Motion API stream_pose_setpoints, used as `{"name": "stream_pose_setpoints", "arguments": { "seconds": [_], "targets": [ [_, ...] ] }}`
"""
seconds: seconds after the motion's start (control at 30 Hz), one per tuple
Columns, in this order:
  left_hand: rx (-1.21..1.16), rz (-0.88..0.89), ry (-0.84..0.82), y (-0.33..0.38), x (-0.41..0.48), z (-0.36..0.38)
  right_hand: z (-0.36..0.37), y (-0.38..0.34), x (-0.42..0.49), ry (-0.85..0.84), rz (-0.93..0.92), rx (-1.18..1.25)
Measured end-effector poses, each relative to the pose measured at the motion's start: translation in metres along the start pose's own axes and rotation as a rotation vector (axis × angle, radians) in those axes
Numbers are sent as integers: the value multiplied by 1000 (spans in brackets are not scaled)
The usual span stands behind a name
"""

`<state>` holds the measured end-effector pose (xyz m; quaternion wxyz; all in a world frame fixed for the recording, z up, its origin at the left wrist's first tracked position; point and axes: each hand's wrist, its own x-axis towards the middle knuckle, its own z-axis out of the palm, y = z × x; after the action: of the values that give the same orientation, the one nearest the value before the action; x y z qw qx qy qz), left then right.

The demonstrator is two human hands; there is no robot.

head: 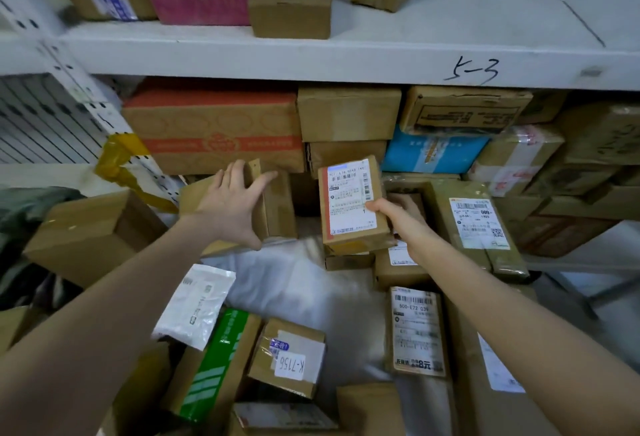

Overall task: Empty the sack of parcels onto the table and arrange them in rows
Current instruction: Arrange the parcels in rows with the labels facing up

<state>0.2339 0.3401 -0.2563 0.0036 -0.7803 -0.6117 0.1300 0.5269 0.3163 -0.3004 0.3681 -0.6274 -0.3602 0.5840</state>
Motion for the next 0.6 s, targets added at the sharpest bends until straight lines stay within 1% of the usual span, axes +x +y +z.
{"name": "stream_pose_setpoints", "arguments": {
  "seconds": [0.1,0.17,0.23,0.33,0.43,0.53,0.6],
  "targets": [
    [-90,-72,52,-7,-20,-11,17,-3,-4,0,-18,-84],
    [-199,-135,143,-12,-33,-23,30,-4,-3,56,-30,-112],
    [-367,-220,273,-18,-44,-33,42,-4,-5,78,-31,-110],
    [-628,-358,525,-25,-58,-41,65,0,-11,46,-3,-107],
    [-753,-459,706,-24,-67,-43,95,8,-10,-18,31,-147],
    [-782,-482,732,-21,-72,-39,129,15,0,22,42,-315],
    [-790,-469,727,-18,-73,-33,146,20,6,76,-13,-471]
  ]
}}
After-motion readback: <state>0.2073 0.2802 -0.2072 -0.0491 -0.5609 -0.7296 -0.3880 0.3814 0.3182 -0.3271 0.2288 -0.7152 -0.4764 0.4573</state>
